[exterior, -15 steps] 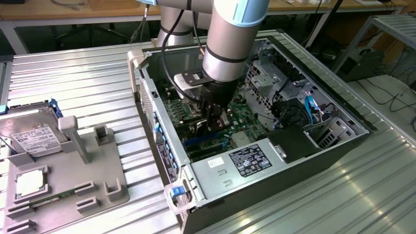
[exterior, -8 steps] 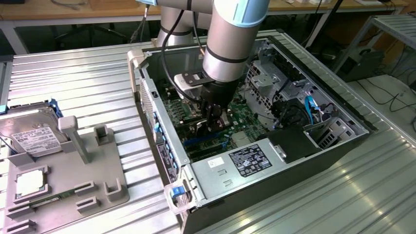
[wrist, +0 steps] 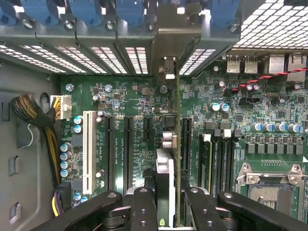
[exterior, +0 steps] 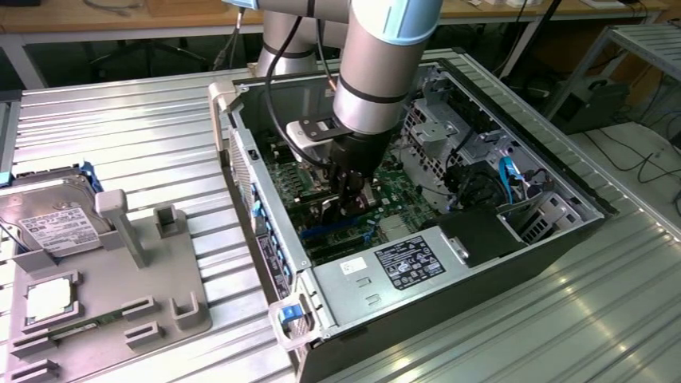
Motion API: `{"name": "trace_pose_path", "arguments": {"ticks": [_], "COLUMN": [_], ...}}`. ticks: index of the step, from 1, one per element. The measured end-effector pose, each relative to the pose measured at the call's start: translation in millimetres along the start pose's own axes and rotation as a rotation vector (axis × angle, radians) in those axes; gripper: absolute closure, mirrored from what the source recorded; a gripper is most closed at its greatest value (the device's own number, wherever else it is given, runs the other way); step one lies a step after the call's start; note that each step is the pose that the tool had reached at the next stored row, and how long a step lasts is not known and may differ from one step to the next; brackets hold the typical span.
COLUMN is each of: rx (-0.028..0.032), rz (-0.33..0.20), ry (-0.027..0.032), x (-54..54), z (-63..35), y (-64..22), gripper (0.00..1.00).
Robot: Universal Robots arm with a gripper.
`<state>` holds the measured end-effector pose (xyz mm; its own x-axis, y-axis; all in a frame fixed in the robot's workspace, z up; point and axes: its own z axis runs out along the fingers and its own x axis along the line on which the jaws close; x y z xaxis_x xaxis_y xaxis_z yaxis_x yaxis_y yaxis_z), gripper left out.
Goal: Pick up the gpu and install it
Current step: 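Insert the gpu into the slot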
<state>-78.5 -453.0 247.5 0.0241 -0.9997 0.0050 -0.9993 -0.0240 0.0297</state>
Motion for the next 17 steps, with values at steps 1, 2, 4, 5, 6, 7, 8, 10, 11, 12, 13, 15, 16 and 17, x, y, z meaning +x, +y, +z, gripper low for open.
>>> {"name": "trace_pose_path", "arguments": {"ticks": [1,2,4,5,6,7,8,10,11,12,13,15,16,17], "rx": [0.0000,0.0000,-0.0001,0.0000,-0.0001,-0.0001,0.0000,0.0010,0.0012,0.0013,0.0013,0.0013,0.0014,0.0013], "rz": [0.000,0.000,0.000,0.000,0.000,0.000,0.000,0.000,0.000,0.000,0.000,0.000,0.000,0.000], "ry": [0.0001,0.0001,0.0001,0.0001,0.0001,0.0001,-0.0004,-0.0010,-0.0009,-0.0010,-0.0011,-0.0011,-0.0012,-0.0014], "x": [0.0,0.0,0.0,0.0,0.0,0.0,-0.1,0.0,0.0,0.0,0.0,0.0,0.0,0.0], "z": [0.0,0.0,-0.1,-0.1,-0.1,-0.1,0.0,-1.3,-2.4,-2.6,-2.5,-2.5,-2.6,-2.6], "y": [0.0,0.0,0.0,0.0,0.0,0.0,0.0,-0.1,0.0,0.0,0.0,0.0,0.0,-0.4], "gripper": [0.72,0.72,0.72,0.72,0.72,0.72,0.72,0.72,0.72,0.72,0.72,0.72,0.72,0.72]}}
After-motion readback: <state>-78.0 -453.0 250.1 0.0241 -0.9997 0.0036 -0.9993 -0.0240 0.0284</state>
